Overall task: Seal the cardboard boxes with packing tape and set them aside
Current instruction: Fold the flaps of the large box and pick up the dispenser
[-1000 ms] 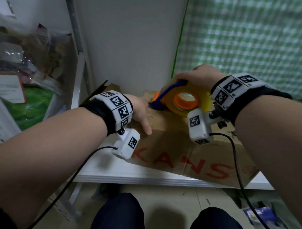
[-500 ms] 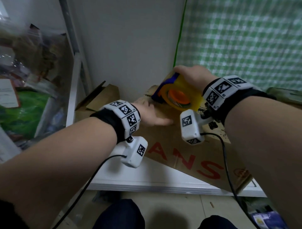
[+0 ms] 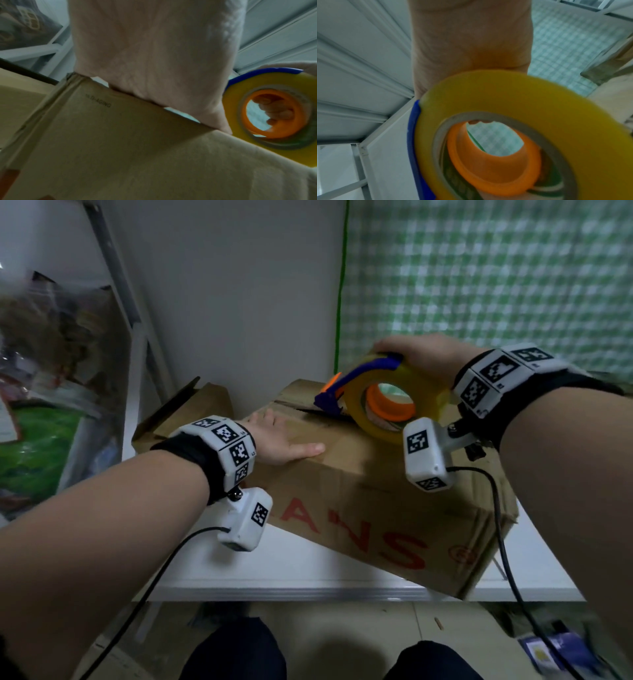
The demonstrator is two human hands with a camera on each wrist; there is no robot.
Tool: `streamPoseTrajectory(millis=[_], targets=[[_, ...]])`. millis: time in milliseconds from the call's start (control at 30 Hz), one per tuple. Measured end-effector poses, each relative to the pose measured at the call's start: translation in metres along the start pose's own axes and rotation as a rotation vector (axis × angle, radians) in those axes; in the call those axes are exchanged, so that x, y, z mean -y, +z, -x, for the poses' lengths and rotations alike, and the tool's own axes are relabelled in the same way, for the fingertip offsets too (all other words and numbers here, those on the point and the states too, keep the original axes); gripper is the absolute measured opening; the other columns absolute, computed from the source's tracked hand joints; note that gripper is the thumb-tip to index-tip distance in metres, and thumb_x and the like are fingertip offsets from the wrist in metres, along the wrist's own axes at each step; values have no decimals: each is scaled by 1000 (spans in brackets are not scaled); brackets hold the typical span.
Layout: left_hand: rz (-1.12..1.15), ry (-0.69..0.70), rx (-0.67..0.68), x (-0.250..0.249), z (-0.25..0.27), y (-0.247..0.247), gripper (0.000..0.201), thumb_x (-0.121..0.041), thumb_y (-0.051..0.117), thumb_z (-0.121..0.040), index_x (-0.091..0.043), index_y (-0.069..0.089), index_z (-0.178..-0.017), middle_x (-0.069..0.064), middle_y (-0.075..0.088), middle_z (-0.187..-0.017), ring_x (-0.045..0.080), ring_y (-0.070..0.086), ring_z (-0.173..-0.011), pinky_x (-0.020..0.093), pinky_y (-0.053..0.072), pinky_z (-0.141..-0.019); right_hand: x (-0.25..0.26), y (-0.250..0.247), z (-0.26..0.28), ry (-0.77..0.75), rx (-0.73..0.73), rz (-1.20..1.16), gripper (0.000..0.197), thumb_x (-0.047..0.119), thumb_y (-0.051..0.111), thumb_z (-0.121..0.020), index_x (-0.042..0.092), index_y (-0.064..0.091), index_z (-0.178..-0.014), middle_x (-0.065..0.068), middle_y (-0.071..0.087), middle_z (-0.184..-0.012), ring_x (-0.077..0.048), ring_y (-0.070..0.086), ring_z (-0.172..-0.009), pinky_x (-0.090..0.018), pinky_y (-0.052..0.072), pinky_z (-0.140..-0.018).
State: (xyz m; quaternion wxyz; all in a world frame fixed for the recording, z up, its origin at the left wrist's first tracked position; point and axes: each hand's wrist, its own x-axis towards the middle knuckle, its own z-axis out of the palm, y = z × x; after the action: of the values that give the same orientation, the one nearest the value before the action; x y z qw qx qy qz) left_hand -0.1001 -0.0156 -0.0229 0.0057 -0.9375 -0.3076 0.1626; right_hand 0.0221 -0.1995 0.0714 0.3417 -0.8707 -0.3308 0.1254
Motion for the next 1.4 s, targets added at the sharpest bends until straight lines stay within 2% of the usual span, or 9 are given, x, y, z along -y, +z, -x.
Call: streamPoseTrajectory(millis=[200,267,367,500,700,867,1000,1233,1400], targets=[[28,-16,-9,-14,-1,-1,121,-89,14,-65,-7,-2,-151,15,-6,-158,27,-3,-146,41,4,-118,-14,-18,7,-8,0,123,38,45,43,-98,16,63,-113,-15,57,-120,-31,54,-109,-38,40,-96],[29,4,-55,-24,2,-5,98,-80,22,-81,-5,31,-144,20,28,-151,30,29,-138,41,30,-108,-12,-18,5,-3,-1,158,45,45,42,-98,10,60,-120,-16,57,-112,-29,54,-100,-37,41,-95],[88,257,-256,-56,19,-11,44,-44,39,-95,-9,64,-106,5,62,-94,16,54,-78,22,36,-60,-10,-18,-2,30,-25,130,49,49,44,-96,8,61,-116,-12,55,-102,-23,51,-87,-35,43,-87],[245,611,-275,-94,26,-12,28,-28,57,-91,-19,67,-115,-5,67,-107,6,55,-87,18,39,-74,-11,-16,-6,46,-33,83,43,52,47,-93,12,63,-97,-8,60,-88,-18,53,-68,-32,43,-76],[426,552,-374,-67,18,-18,24,-39,72,-79,-18,72,-90,-8,67,-88,6,60,-81,24,46,-71,-24,-19,-9,60,-62,-67,38,56,55,-87,21,61,-76,-6,64,-89,-22,62,-81,-39,51,-89],[190,273,-177,-16,-20,-39,100,-54,76,-68,-16,28,-148,2,31,-152,19,31,-138,30,27,-110,-31,-16,-14,56,-108,-176,25,48,57,-88,26,57,-77,-4,58,-107,-20,56,-90,-39,46,-95],[68,202,50,-7,-44,-58,137,-63,76,-42,-27,4,-152,-7,6,-159,19,14,-145,42,17,-117,-36,-15,-20,91,-144,-260,30,48,63,-83,21,63,-71,-10,65,-99,-25,61,-86,-43,51,-92],[18,352,167,-31,-65,-65,130,-70,78,-35,-32,23,-146,-5,39,-146,20,36,-134,44,29,-112,-46,-20,-27,165,-35,-329,42,59,67,-75,17,69,-83,-7,68,-76,-22,62,-64,-33,52,-62],[27,368,217,-35,-62,-66,118,-55,77,-49,-30,19,-149,-5,35,-150,19,30,-139,43,25,-114,-50,-27,-25,124,84,-322,40,58,59,-84,21,69,-73,0,67,-69,-18,61,-65,-34,51,-70]])
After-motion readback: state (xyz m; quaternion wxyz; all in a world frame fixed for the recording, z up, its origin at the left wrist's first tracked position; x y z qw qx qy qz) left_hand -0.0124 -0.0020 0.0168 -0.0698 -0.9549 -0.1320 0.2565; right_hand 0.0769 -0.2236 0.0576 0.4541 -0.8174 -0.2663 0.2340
